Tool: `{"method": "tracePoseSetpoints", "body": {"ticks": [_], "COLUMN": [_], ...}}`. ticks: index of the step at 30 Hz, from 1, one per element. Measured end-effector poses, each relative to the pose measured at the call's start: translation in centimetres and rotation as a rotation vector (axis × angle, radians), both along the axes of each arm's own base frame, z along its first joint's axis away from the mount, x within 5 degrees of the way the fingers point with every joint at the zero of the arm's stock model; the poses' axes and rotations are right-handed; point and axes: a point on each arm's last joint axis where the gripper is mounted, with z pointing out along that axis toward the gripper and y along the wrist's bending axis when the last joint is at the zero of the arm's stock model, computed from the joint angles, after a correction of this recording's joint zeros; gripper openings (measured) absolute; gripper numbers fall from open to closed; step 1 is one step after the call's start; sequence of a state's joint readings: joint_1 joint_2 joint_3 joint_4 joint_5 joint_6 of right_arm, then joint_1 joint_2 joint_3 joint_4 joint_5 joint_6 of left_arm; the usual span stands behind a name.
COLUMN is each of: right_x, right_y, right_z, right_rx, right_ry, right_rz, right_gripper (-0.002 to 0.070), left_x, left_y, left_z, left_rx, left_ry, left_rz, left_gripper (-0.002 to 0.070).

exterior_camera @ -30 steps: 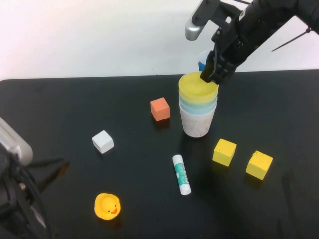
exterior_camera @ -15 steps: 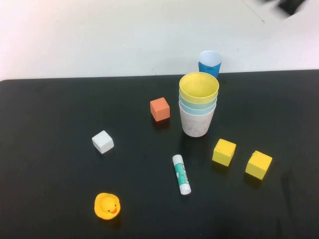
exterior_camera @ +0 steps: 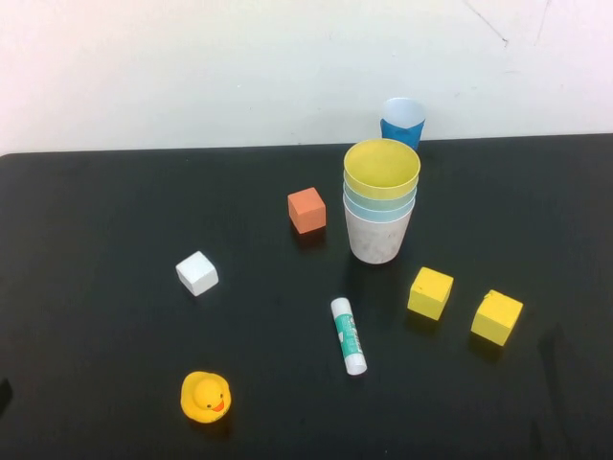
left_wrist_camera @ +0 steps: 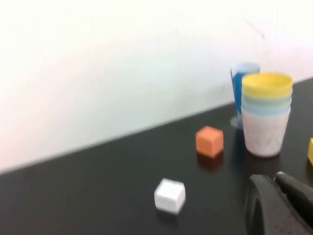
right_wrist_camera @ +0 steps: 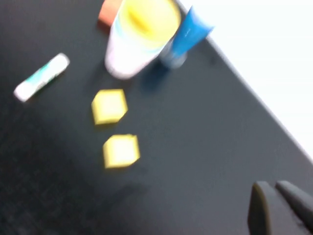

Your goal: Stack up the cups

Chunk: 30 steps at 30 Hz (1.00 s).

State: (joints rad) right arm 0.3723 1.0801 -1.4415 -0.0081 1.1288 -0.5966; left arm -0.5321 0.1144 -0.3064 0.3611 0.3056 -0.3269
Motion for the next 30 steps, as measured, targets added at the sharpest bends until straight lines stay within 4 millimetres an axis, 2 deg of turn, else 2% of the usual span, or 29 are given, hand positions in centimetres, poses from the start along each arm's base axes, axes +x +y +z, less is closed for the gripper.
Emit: {"method": "tracePoseSetpoints", "body": {"ticks": [3,8,11,15,19,30], "right_x": [-2.3,-6.4,-8.5,-10.7,-12.2,-12.6], "right_y": [-0.7,-1.9,-2.6,-3.4,-3.7,-3.7], "right_z": [-4.5,-11.5,-15.1,-18.9,-20.4,-20.3], "right_rx": [0.032,0.121,0.153,0.179,0.229,0.27], "right_ry": [0.022,-0.025,-0.05,-0.052,-0.075,-0.1], "right_rz": [-0.009,-0.005,-0.009,-0.009,-0.003,0.002], "right_gripper": [0.0008,0.0008,0.0008,0.0007,0.0003,-0.0001], "left_x": [0.0,0.0,0.0,0.0,0.0,0.0], "left_y": [0.0,0.0,0.0,0.0,0.0,0.0], "left_z": [-0.8,-0.9,-0.9,-0.9,-0.9,-1.0], "left_rx": [-0.002,-0.008,-0.008,-0.01,-0.009,-0.008], "left_ry": [0.014,0.018,0.018,0.019,0.021,0.023], "left_rz": [0.0,0.003,0.003,0.003,0.004,0.004], "left_gripper": [0.0001,0.0,0.0,0.0,0.0001,0.0]}}
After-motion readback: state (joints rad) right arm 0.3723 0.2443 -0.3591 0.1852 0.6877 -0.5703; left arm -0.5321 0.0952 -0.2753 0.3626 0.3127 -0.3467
